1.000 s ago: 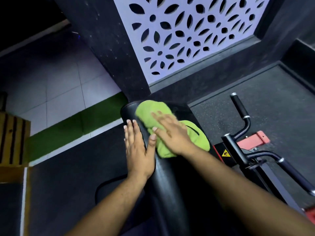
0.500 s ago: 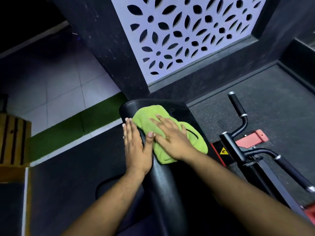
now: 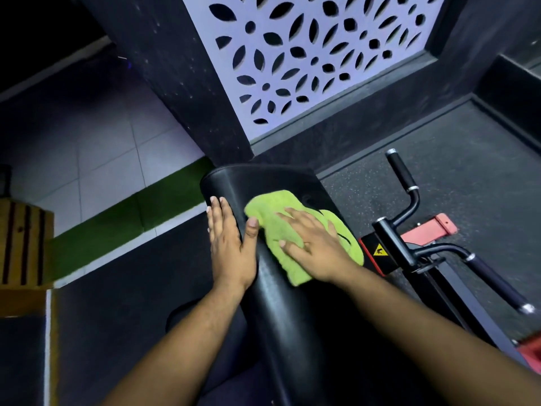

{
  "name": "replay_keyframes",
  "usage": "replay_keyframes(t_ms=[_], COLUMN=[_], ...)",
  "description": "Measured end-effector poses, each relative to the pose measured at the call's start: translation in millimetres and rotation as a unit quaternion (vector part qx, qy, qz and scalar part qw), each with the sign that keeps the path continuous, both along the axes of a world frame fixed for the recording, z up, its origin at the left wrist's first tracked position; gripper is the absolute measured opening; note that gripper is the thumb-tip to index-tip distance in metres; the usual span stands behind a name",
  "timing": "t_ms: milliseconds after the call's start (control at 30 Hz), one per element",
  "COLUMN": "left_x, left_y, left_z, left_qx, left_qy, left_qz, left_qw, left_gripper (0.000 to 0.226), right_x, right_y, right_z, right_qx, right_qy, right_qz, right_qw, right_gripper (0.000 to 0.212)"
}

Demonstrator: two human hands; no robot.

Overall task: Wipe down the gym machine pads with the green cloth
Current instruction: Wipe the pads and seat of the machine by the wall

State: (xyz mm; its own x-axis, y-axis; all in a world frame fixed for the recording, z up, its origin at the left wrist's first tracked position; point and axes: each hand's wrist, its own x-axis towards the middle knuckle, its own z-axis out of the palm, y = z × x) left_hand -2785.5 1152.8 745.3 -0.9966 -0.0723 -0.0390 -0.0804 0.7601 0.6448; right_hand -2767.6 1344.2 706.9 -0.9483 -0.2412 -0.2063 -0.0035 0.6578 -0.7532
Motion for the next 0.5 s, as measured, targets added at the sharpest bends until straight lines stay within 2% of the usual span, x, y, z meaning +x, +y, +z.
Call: replay_keyframes(t_ms=[133, 200, 267, 367, 500], left_x=[0.9, 1.1, -1.2, -0.3, -0.6], left_y=[1.1, 1.0, 1.5, 1.1, -0.8], left_z=[1.4, -0.1, -0.7, -1.7, -2.1], left_qx=[0.005, 0.004, 0.005, 0.005, 0.001], left_qy=[-0.006, -0.002, -0.002, 0.003, 0.0], left_qz=[0.006, 0.004, 0.008, 0.006, 0.001], left_qw=[1.0, 1.0, 1.0, 1.0, 1.0], left_gripper=[0.108, 0.107, 0.107, 0.108, 0.108], right_x=[-35.9, -68.2, -86.8, -61.5, 23.7], right_y=[53.4, 43.4, 10.5, -25.6, 3.6], right_z=[-50.9, -56.0, -40.8, -4.3, 9.7], right_qx=[0.061, 0.085, 0.076, 0.037, -0.015], right_qy=[-0.101, -0.106, -0.07, -0.011, 0.033], right_qz=[-0.112, -0.145, -0.153, -0.094, 0.045], right_qw=[0.987, 0.98, 0.983, 0.995, 0.998], right_gripper=[0.062, 0.061, 0.06, 0.065, 0.064])
